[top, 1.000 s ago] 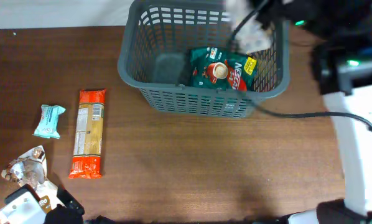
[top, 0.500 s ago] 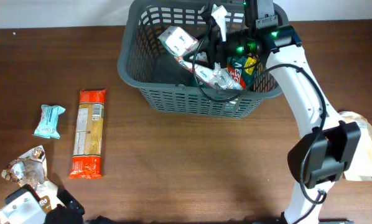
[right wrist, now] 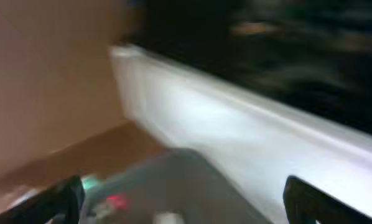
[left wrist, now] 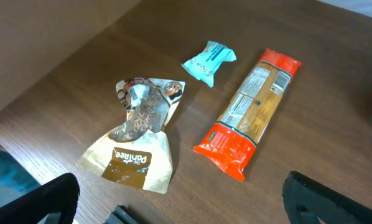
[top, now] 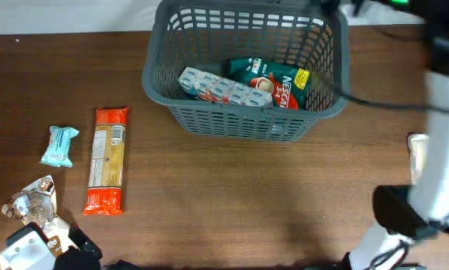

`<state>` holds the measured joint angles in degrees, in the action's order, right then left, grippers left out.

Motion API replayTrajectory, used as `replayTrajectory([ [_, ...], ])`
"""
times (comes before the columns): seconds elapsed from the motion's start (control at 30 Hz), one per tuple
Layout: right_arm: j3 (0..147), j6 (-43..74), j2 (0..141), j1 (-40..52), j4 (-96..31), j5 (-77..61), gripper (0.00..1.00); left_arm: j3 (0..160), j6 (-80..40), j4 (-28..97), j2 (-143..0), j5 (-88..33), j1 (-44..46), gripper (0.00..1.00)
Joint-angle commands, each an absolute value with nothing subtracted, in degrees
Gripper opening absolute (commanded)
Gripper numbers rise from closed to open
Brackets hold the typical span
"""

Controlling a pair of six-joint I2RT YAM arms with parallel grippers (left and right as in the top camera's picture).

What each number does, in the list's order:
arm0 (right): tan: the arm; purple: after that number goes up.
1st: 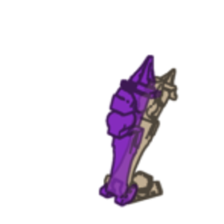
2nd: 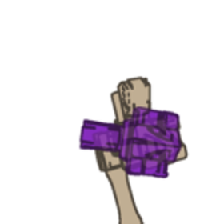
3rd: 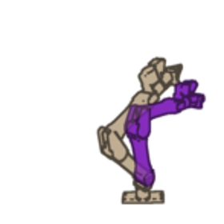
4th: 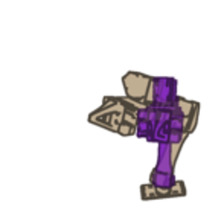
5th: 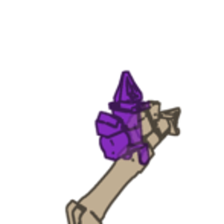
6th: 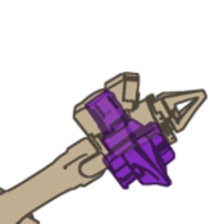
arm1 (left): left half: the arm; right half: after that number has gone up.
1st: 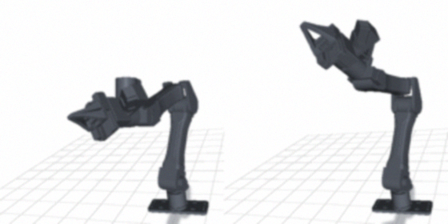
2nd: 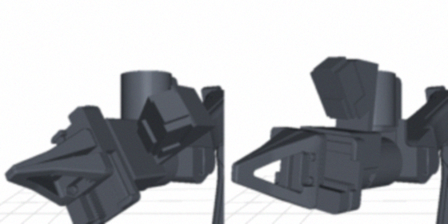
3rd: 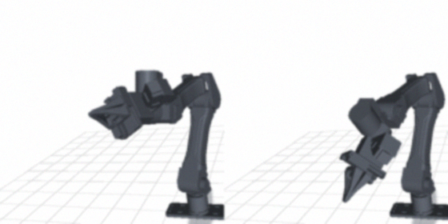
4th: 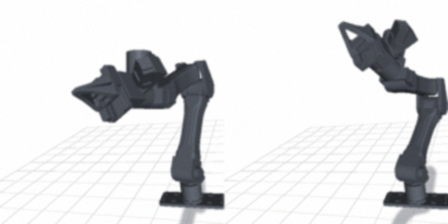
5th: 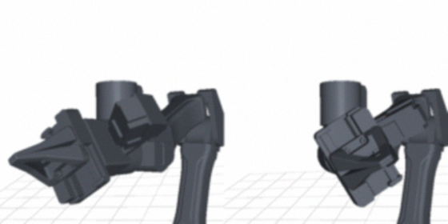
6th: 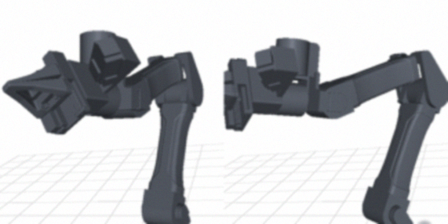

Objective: Pack container
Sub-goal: 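Lift the Kleenex pack into the basket and release it, then move the right gripper to the beige bread bag and grasp it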

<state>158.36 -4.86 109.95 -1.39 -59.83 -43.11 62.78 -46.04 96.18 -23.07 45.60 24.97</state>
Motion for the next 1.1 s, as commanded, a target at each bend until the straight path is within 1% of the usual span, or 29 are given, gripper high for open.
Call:
replayTrajectory([
  [0.0, 161.47, -1.39, 110.56, -7.42, -72.01, 0.32, 0.99, 62.81, -45.10, 96.05, -22.96, 45.60, 24.86, 0.99],
  [0.07, 160.73, 0.19, 111.02, -11.14, -78.48, 7.84, 0.99, 62.81, -45.10, 96.05, -22.96, 45.60, 24.86, 0.99],
  [0.13, 158.28, 6.13, 111.20, -14.81, -82.04, 10.79, 0.99, 62.81, -45.10, 96.05, -22.96, 45.60, 24.86, 0.99],
  [0.27, 147.46, 19.51, 112.14, -23.22, -91.48, 21.34, 0.99, 62.81, -45.10, 96.05, -22.96, 45.63, 24.86, 0.99],
  [0.37, 136.57, 28.84, 112.14, -29.10, -93.38, 25.58, 0.99, 62.81, -45.10, 96.05, -22.96, 45.63, 24.86, 0.99],
  [0.47, 124.11, 43.13, 112.14, -35.51, -93.47, 30.00, 0.99, 62.81, -45.10, 96.05, -22.96, 45.63, 24.86, 0.99],
  [0.53, 113.71, 57.12, 112.14, -40.49, -93.73, 30.26, 0.99, 62.81, -45.10, 96.05, -22.96, 45.63, 24.86, 0.99],
  [0.63, 102.02, 71.35, 112.14, -44.97, -93.17, 29.95, 0.99, 62.81, -45.10, 96.05, -22.96, 45.60, 24.86, 0.99],
  [0.67, 96.07, 77.54, 112.14, -46.98, -91.00, 28.27, 0.99, 62.81, -45.12, 96.05, -22.96, 45.63, 24.86, 0.99],
  [0.7, 92.36, 79.46, 112.14, -48.16, -88.03, 25.96, 0.99, 62.81, -45.12, 96.05, -22.96, 45.63, 24.86, 0.99],
  [0.8, 83.42, 79.35, 112.14, -50.52, -75.05, 15.53, 0.99, 62.81, -45.12, 96.05, -22.96, 45.63, 24.86, 0.99],
  [0.93, 79.75, 79.37, 112.14, -50.48, -61.32, 5.61, 0.99, 62.81, -45.12, 96.05, -22.96, 45.63, 24.86, 0.99],
  [1.07, 79.75, 79.44, 112.14, -49.65, -52.56, 1.65, 0.99, 62.81, -45.15, 96.05, -22.96, 45.63, 24.86, 0.99],
])
